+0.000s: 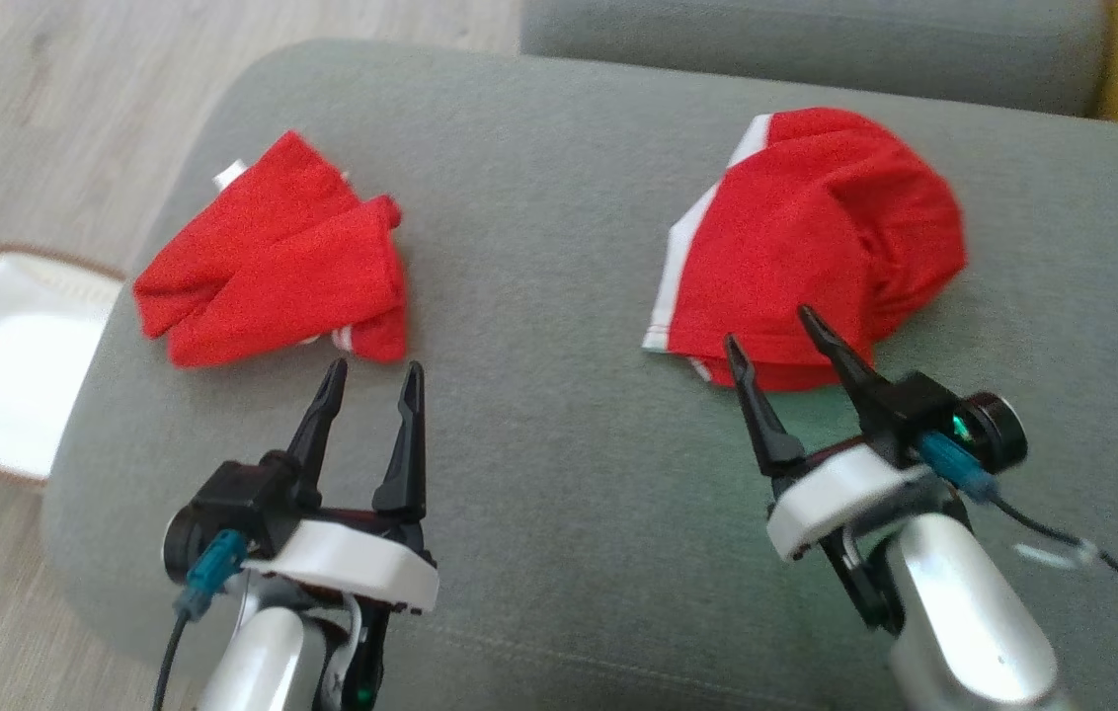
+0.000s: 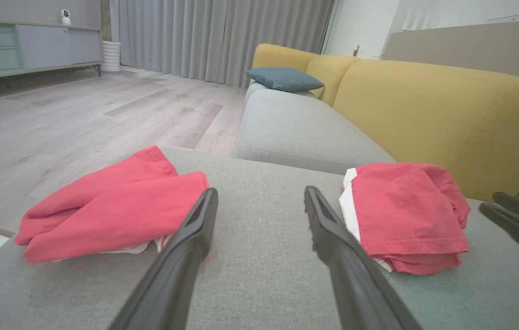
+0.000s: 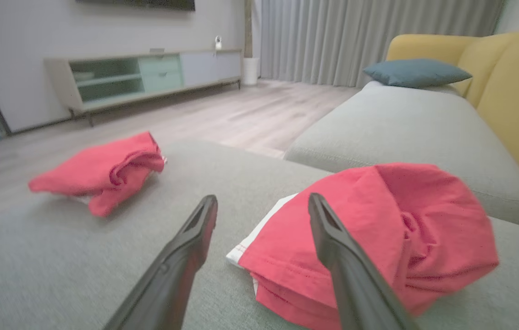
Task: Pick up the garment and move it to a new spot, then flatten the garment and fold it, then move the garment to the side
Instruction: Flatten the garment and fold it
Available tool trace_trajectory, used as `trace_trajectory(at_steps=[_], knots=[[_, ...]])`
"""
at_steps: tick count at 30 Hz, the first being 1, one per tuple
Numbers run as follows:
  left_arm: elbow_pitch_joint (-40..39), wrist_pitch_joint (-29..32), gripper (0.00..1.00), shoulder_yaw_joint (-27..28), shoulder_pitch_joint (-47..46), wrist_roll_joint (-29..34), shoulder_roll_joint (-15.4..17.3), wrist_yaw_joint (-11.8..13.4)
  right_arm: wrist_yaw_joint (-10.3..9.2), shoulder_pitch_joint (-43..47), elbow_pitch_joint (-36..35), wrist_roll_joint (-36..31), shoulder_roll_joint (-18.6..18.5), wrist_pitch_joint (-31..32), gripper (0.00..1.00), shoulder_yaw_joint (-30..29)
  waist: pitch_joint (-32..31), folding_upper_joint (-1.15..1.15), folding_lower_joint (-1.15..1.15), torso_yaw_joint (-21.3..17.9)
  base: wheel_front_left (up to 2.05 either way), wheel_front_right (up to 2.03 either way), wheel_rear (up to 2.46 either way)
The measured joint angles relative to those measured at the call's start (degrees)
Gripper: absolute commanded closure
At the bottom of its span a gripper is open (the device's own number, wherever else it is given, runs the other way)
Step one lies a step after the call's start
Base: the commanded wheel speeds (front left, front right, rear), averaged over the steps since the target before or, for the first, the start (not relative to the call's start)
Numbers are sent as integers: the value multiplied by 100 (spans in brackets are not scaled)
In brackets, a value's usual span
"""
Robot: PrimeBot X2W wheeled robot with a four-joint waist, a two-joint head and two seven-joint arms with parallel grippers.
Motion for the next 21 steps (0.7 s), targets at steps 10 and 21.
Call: trace_trajectory(at_steps=[10,21], knots=[[18,0,0,-137,-224,-212,-44,-42,0,-809,1568,-1192,-59,633,0,-405,396,0,0,668,0,0,0],[-310,0,0,-226,-385,-523,-53,114,5,-1341,2398,-1961,-167,803,100,-1087,787,0,0,1115,0,0,0]])
